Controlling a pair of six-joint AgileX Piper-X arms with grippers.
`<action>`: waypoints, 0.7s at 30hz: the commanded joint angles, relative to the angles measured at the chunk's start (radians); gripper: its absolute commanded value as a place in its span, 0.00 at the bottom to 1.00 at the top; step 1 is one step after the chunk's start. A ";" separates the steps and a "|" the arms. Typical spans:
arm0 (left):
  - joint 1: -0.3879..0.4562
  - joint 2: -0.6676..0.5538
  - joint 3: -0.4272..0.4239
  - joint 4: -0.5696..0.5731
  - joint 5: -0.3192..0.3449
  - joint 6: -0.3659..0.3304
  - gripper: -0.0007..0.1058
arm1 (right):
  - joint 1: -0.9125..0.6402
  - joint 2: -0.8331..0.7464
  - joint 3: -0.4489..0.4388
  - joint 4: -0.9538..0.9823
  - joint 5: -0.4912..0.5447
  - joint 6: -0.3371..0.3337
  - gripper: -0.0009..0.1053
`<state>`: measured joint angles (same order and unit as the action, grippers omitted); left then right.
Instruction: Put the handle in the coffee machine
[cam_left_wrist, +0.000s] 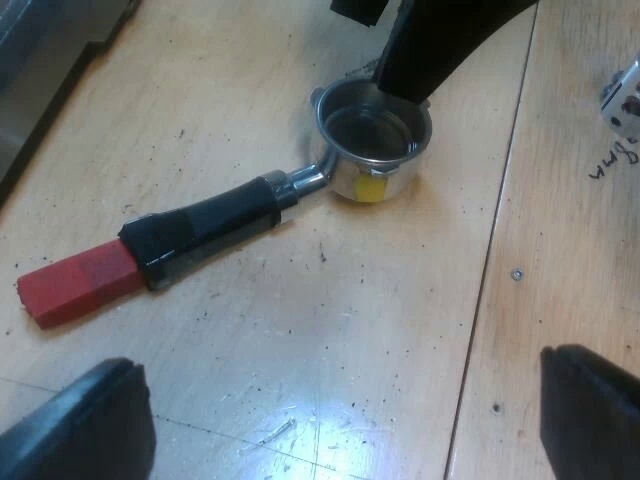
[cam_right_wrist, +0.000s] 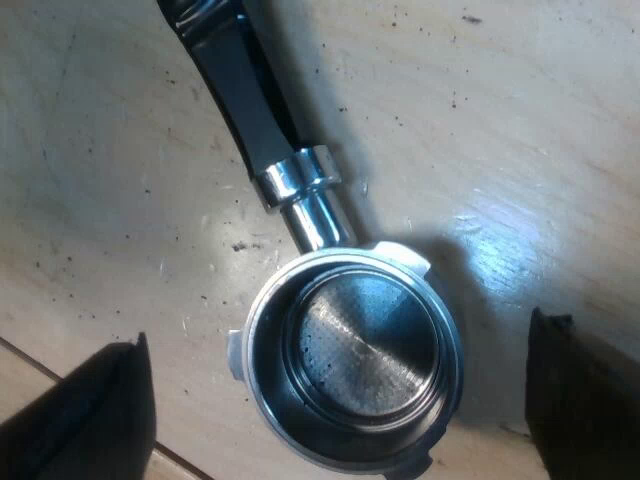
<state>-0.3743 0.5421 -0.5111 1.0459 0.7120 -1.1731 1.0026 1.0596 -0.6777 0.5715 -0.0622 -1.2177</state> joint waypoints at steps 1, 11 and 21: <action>-0.007 0.002 -0.006 -0.003 0.005 -0.015 0.77 | 0.001 0.000 -0.009 -0.011 -0.001 -0.021 0.73; -0.007 0.002 -0.006 -0.011 -0.002 -0.062 0.77 | 0.001 0.000 -0.009 -0.006 -0.032 -0.021 0.73; -0.007 0.002 -0.009 -0.036 -0.031 -0.079 0.77 | 0.001 0.018 -0.009 0.068 -0.032 -0.016 0.73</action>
<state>-0.3743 0.5421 -0.5131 1.0245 0.6941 -1.2415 1.0026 1.0689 -0.6777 0.6207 -0.0925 -1.2177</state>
